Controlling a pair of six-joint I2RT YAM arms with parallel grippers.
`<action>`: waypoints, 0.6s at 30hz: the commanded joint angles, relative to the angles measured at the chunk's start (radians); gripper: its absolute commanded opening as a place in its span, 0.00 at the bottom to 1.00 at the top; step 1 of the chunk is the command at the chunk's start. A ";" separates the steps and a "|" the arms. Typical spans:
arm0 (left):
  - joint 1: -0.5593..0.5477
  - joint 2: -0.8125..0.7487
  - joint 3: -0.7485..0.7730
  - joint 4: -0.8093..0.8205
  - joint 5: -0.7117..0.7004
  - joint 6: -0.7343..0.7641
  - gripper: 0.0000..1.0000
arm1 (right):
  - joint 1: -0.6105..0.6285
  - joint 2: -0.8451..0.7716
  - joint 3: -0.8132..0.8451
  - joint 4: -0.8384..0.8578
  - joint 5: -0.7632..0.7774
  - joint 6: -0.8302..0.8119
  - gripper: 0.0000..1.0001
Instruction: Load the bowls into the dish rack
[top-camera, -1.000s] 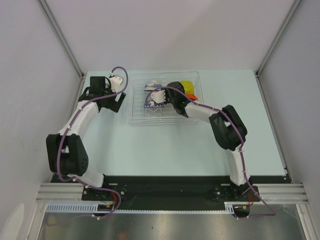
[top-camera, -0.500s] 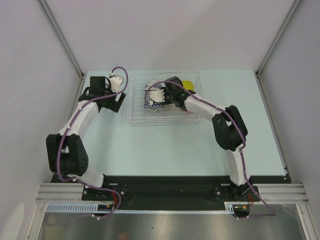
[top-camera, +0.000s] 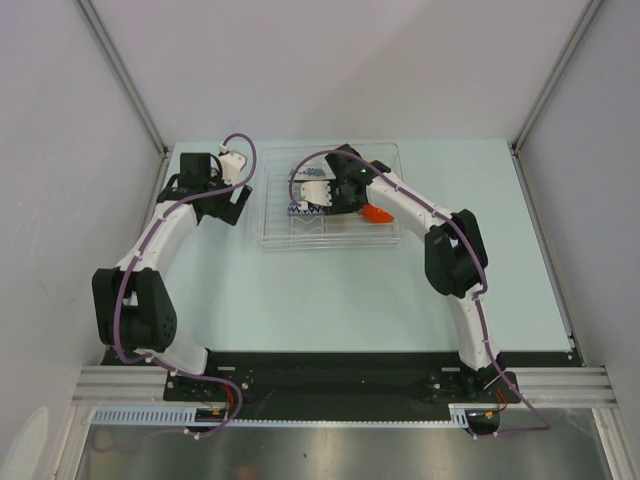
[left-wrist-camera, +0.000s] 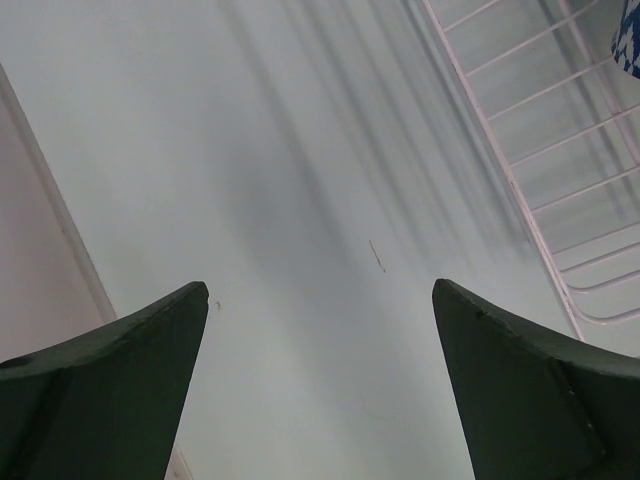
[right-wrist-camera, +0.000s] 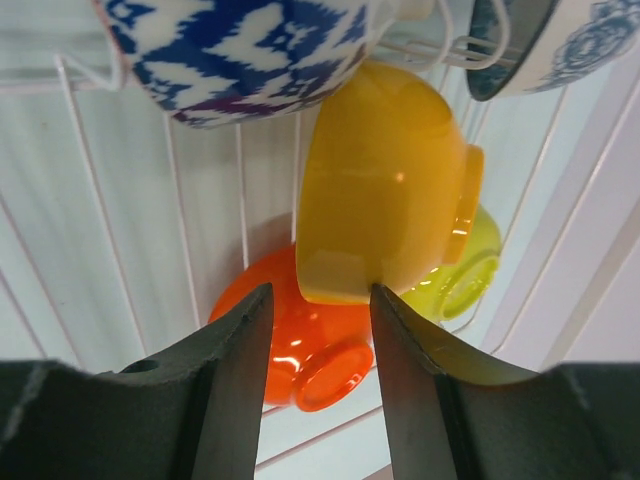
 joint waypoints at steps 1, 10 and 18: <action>0.005 -0.037 0.034 -0.005 0.006 0.011 1.00 | -0.006 0.037 0.086 -0.184 -0.018 0.023 0.49; 0.005 -0.042 0.039 -0.008 0.005 0.017 1.00 | -0.010 0.080 0.187 -0.327 -0.027 0.025 0.49; 0.006 -0.050 0.017 0.004 0.008 0.016 1.00 | -0.069 0.047 0.256 -0.225 -0.076 0.098 0.47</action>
